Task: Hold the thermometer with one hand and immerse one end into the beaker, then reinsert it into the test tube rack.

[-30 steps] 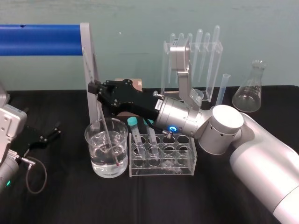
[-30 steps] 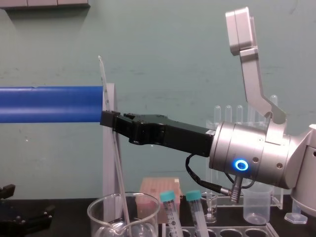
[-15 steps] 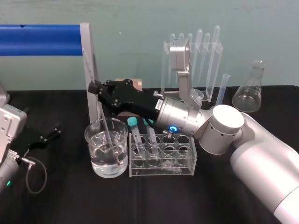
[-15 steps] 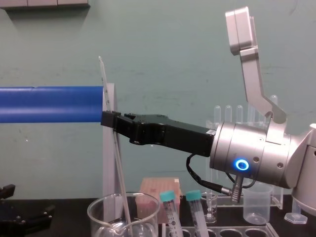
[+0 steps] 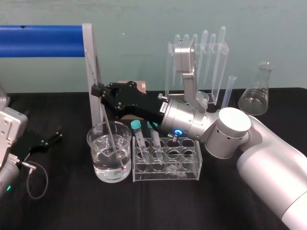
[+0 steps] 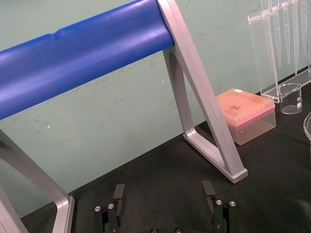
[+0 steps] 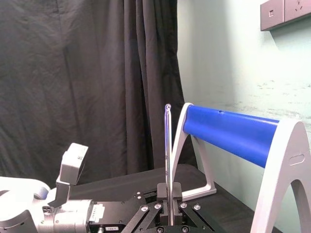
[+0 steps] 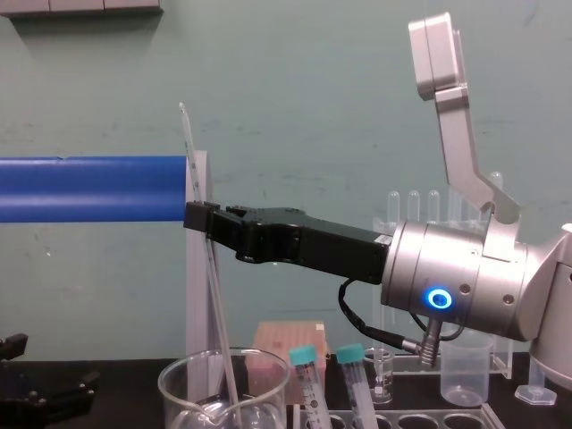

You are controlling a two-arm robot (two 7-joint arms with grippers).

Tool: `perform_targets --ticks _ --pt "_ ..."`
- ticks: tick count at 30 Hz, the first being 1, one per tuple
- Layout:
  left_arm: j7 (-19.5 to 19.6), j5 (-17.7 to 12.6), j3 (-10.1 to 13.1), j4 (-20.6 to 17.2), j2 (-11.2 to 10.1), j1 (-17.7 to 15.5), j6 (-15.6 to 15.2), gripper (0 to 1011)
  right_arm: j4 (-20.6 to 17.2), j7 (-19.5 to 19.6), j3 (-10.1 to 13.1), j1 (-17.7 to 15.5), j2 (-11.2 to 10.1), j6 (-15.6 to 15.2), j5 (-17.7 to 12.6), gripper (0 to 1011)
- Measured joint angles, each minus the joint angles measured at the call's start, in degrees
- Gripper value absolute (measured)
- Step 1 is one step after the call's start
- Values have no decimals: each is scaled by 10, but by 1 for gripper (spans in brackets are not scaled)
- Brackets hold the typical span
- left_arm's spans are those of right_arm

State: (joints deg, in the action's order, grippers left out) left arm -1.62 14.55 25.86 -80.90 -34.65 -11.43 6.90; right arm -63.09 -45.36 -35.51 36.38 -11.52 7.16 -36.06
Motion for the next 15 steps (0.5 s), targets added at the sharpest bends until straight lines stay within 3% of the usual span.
perform_targets --ticks 15 --pt "0 0 0 0 0 0 0 1008 -5 0 -1 -3 -2 -1 1 55"
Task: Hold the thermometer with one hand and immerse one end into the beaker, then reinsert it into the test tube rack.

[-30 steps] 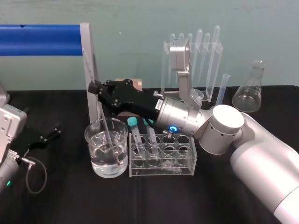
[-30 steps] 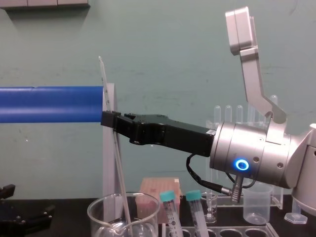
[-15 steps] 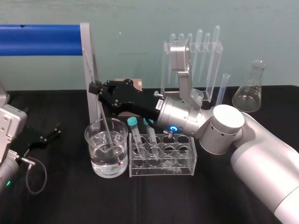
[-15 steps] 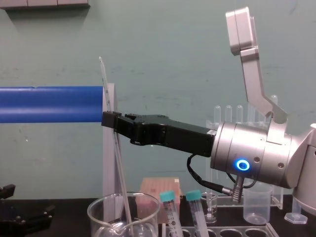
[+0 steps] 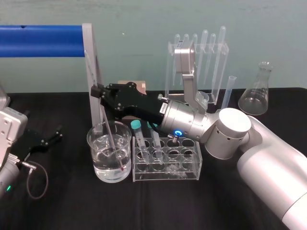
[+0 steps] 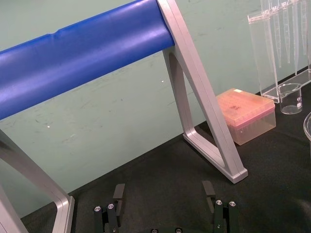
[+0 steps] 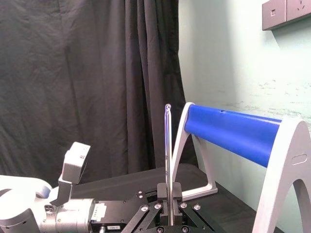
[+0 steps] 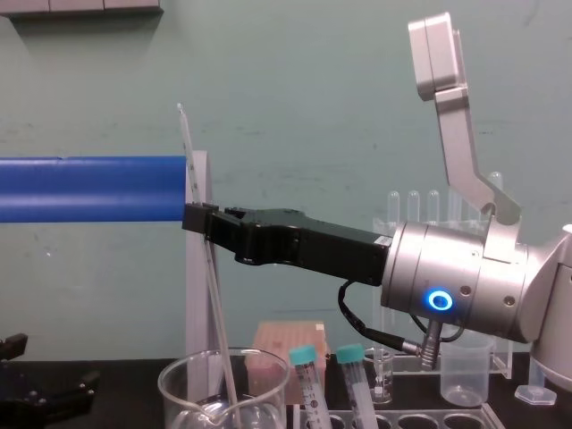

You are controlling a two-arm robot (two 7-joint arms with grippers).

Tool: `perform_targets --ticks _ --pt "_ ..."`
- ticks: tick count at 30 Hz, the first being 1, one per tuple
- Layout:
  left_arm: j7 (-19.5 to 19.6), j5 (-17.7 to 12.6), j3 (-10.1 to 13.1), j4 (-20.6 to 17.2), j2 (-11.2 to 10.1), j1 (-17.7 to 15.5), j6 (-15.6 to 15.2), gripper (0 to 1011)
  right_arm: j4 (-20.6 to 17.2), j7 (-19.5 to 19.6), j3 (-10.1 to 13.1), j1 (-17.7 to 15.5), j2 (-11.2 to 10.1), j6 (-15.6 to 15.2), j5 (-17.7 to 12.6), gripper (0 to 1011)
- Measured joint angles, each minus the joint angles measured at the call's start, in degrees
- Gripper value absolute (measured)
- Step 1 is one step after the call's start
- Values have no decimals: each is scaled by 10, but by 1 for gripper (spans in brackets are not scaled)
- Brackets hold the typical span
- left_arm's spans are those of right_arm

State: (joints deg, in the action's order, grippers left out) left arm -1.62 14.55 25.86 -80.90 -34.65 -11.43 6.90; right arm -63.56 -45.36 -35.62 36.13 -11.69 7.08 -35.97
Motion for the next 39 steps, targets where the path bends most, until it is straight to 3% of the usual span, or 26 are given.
perform_targets --ticks 39 --pt "0 0 0 0 0 0 0 1008 3 -1 0 1 -1 -1 1 55"
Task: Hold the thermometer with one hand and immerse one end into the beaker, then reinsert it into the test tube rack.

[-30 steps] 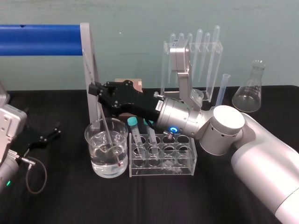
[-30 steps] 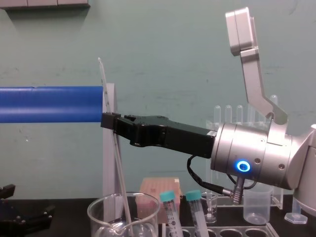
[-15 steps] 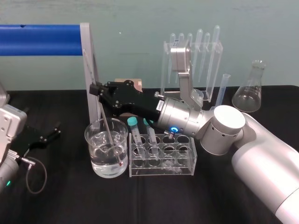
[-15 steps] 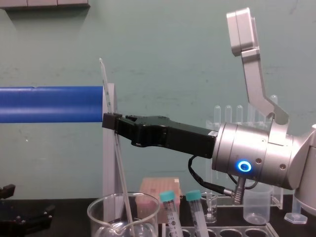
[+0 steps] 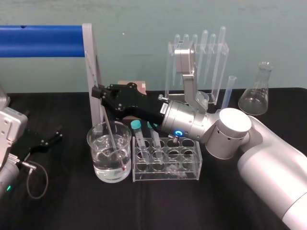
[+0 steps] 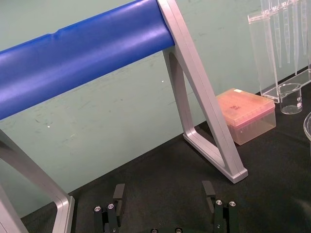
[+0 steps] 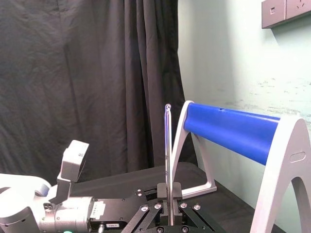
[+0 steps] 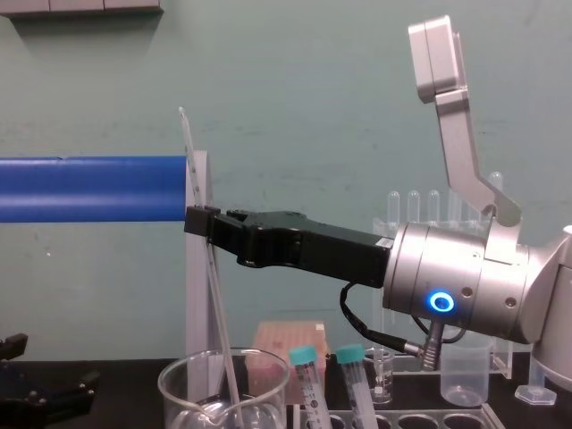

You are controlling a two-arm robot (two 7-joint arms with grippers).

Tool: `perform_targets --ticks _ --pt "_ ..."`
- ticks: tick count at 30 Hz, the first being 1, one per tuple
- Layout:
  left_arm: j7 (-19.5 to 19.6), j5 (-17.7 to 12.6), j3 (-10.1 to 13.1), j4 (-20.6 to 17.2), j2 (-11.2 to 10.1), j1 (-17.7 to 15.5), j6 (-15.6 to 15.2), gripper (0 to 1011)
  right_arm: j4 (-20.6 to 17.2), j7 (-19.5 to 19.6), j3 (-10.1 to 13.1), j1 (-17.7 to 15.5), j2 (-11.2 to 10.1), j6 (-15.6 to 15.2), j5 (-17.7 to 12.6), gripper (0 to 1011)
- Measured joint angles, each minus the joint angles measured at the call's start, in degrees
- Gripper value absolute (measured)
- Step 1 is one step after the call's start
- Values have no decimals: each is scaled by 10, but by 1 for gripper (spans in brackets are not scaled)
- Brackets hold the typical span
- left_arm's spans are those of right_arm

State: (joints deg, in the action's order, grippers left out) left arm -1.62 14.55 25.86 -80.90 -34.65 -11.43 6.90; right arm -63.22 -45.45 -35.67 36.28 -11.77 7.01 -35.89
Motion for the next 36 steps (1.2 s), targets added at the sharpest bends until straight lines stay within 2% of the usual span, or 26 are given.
perform_targets --ticks 36 --pt "0 0 0 0 0 0 0 1008 -1 0 -1 -2 0 0 1 55"
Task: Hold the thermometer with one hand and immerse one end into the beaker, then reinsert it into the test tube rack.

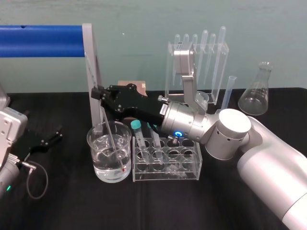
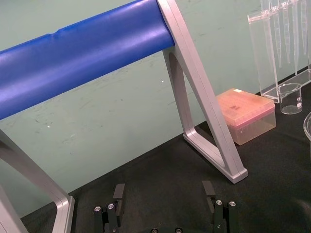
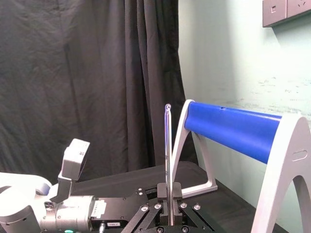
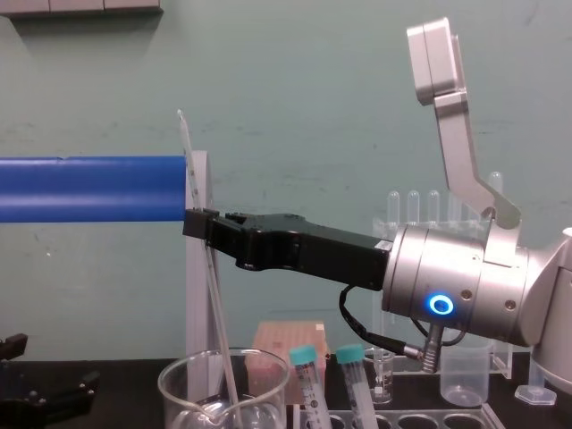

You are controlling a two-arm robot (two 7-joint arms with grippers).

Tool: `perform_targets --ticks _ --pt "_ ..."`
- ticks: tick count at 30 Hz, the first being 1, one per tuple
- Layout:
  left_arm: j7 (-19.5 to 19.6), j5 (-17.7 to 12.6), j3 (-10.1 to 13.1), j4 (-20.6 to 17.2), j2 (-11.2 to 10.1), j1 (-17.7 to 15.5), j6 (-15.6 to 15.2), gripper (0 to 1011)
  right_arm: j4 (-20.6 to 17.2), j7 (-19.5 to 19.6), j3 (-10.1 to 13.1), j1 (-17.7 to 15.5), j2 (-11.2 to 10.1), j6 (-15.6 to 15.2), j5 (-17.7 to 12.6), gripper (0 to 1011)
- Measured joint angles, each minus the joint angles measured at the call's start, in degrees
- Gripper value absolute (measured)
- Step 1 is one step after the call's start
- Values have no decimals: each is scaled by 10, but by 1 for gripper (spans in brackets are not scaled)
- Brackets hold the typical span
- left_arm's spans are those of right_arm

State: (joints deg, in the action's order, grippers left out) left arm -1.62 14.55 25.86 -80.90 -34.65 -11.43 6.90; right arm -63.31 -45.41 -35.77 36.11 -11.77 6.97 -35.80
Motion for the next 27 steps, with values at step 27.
perform_targets --ticks 27 --pt "0 0 0 0 0 0 0 1008 4 -2 0 3 3 0 0 55"
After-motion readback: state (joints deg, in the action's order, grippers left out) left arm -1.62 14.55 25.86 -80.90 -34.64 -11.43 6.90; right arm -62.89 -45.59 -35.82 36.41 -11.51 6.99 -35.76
